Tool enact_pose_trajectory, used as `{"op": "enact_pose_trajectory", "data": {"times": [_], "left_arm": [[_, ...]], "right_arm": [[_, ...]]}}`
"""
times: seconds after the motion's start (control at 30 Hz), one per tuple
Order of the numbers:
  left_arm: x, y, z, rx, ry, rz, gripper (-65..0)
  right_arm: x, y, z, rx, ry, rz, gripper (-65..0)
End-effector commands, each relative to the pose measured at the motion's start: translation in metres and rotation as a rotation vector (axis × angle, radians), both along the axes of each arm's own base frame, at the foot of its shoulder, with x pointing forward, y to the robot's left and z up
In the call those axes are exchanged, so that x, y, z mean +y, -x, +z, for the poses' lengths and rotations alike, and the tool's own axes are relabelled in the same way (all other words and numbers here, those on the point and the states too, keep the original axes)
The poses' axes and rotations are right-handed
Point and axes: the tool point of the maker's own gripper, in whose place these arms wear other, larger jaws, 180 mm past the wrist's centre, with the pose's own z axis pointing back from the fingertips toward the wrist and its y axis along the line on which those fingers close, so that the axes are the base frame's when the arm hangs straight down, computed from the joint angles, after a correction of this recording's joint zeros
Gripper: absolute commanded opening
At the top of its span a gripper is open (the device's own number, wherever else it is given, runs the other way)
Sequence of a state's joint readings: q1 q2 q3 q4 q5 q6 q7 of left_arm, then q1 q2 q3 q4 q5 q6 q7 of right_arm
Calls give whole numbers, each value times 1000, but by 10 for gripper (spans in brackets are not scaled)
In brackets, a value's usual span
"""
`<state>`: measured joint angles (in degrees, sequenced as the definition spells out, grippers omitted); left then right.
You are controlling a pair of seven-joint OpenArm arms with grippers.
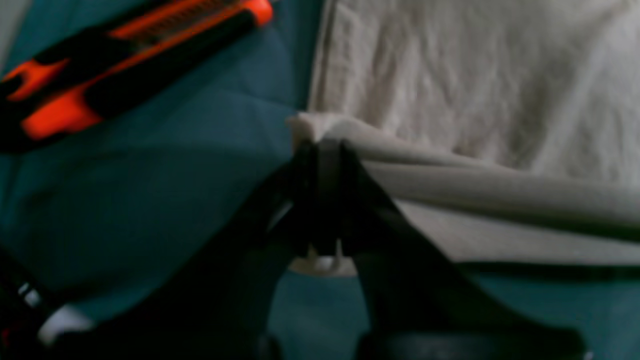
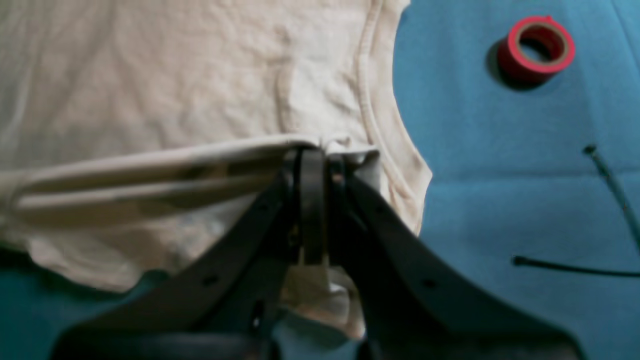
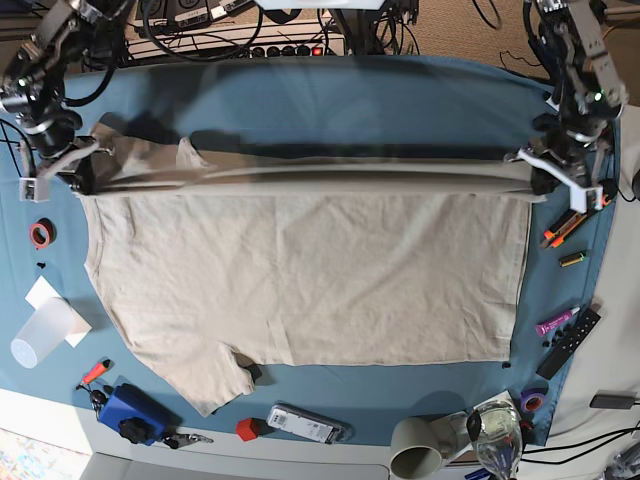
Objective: Fold the T-shirt properly
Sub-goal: 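Fold the shoulder edge over toward the hem with both grippers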
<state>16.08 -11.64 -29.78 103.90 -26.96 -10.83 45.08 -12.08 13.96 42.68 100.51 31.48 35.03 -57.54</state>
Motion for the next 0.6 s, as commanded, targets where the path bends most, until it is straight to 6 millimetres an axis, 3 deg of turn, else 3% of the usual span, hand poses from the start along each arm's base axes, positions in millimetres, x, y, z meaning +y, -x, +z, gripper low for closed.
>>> {"op": "enact_pose_trajectory", "data": {"times": [0.0, 0.13, 0.3, 0.57], "left_arm": [[9, -13, 11, -44, -49, 3, -650], [6, -34, 21, -80, -100, -28, -650], [0, -55, 34, -129, -102, -47, -650], [-8, -82, 20, -112, -94, -77, -650]], "right_arm": [[-8, -11, 11, -49, 22, -12, -650], [-4, -29, 0, -46, 18, -1, -650], [0, -54, 4, -58, 47, 14, -650], [9, -88, -15, -38, -1, 21, -650]]}}
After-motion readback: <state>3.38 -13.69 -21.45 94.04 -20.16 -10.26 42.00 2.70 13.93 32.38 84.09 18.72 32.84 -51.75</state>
